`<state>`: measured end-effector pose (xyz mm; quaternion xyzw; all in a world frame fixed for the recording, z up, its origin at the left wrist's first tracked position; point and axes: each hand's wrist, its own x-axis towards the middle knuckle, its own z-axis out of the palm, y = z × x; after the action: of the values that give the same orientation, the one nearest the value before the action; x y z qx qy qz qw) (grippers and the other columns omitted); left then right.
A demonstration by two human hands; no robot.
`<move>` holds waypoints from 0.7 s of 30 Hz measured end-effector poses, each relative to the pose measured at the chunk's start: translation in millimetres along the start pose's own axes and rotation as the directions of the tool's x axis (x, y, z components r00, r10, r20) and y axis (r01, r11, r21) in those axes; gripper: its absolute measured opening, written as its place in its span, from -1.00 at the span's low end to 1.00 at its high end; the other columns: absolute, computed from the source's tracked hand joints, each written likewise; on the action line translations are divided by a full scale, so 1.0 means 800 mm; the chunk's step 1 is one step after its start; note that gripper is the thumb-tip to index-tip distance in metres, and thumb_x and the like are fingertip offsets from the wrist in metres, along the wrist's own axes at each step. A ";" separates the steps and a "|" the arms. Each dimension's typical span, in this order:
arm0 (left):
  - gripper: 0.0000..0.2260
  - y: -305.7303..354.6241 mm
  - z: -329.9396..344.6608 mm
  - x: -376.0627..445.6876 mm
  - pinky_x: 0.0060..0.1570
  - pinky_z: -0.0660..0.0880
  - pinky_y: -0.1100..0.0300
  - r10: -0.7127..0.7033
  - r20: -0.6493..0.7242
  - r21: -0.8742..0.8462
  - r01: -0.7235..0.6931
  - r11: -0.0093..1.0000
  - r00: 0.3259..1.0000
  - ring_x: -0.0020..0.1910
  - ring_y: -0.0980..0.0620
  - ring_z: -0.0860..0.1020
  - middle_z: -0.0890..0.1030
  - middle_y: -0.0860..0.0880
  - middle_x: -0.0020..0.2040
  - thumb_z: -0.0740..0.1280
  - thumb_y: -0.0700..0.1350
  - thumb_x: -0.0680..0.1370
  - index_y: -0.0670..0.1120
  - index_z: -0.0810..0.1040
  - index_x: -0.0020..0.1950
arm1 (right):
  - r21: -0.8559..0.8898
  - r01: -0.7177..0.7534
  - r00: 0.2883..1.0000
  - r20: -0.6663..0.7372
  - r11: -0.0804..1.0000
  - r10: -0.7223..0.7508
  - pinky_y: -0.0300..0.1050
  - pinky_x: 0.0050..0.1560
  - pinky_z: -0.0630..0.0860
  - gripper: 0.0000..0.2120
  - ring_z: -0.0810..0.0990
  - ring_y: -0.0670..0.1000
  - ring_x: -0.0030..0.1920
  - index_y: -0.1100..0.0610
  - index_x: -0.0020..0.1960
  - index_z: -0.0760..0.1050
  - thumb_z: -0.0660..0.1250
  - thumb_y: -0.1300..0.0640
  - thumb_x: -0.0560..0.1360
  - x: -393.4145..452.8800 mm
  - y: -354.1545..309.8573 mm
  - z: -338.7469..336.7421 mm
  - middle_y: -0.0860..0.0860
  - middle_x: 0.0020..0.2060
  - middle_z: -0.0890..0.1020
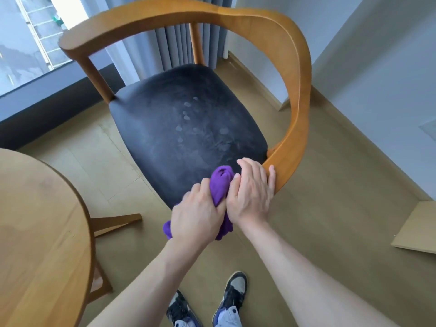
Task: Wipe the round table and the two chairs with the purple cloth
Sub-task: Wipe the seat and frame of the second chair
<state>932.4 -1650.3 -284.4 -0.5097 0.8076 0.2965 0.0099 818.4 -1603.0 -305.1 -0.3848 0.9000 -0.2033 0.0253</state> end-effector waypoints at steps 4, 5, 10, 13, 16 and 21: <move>-0.65 0.009 0.000 0.011 -0.21 0.35 0.06 -0.020 0.025 0.019 0.019 1.000 0.999 -0.16 -0.06 0.58 0.51 0.09 -0.18 0.02 0.35 0.58 0.08 0.26 -0.10 | -0.007 -0.021 0.998 0.056 1.000 0.022 0.20 0.59 0.10 -0.57 0.46 0.02 0.39 0.07 0.35 0.48 -0.01 0.07 0.60 0.000 -0.005 -0.010 -0.04 0.33 0.56; -0.66 0.010 -0.001 0.007 -0.21 0.37 0.06 -0.027 0.017 0.015 0.027 1.000 0.999 -0.15 -0.05 0.59 0.52 0.10 -0.18 0.04 0.35 0.58 0.09 0.27 -0.10 | -0.003 -0.010 0.997 0.075 1.000 0.010 0.21 0.58 0.11 -0.57 0.46 0.03 0.39 0.06 0.36 0.47 0.00 0.05 0.60 -0.001 -0.007 -0.014 -0.04 0.33 0.55; -0.72 0.008 -0.007 0.011 -0.12 0.51 0.06 -0.034 -0.003 0.006 0.034 0.999 0.999 -0.11 0.03 0.61 0.55 0.13 -0.13 -0.01 0.28 0.56 0.16 0.37 0.00 | -0.004 0.164 0.985 0.057 0.986 -0.163 0.18 0.38 0.31 -0.59 0.46 0.08 0.31 0.08 0.34 0.45 0.18 0.05 0.51 0.064 0.034 -0.043 0.00 0.30 0.51; -0.77 0.010 -0.005 0.008 -0.23 0.41 0.12 -0.041 -0.032 0.010 0.042 0.999 0.999 -0.20 0.04 0.59 0.51 0.17 -0.21 0.02 0.27 0.55 0.16 0.31 -0.07 | -0.126 0.199 0.965 0.198 0.972 -0.172 0.19 0.50 0.23 -0.55 0.42 0.09 0.39 0.10 0.39 0.42 0.13 -0.02 0.56 0.120 0.064 -0.051 0.04 0.37 0.49; -0.82 0.013 -0.005 0.007 -0.26 0.36 0.14 -0.095 -0.037 0.037 0.096 0.995 0.995 -0.27 0.06 0.54 0.48 0.21 -0.26 0.04 0.26 0.53 0.20 0.26 -0.10 | -0.088 0.169 0.964 0.220 0.982 -0.146 0.13 0.57 0.13 -0.56 0.41 0.06 0.42 0.09 0.41 0.41 0.09 -0.05 0.60 0.124 0.073 -0.039 0.02 0.38 0.49; -0.78 0.084 0.019 0.034 -0.26 0.34 0.11 -0.285 -0.117 -0.002 0.287 0.958 0.951 -0.27 0.04 0.51 0.60 0.15 -0.18 0.00 0.29 0.54 0.21 0.31 -0.07 | 0.192 0.138 0.981 0.109 0.972 -0.161 0.15 0.57 0.15 -0.56 0.44 0.07 0.41 0.17 0.38 0.45 0.11 0.05 0.57 0.124 0.080 -0.040 0.04 0.36 0.51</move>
<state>859.3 -1644.4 -274.4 -0.6375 0.7268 0.2556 0.0097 698.8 -1621.7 -289.6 -0.4595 0.8425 -0.2624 0.1010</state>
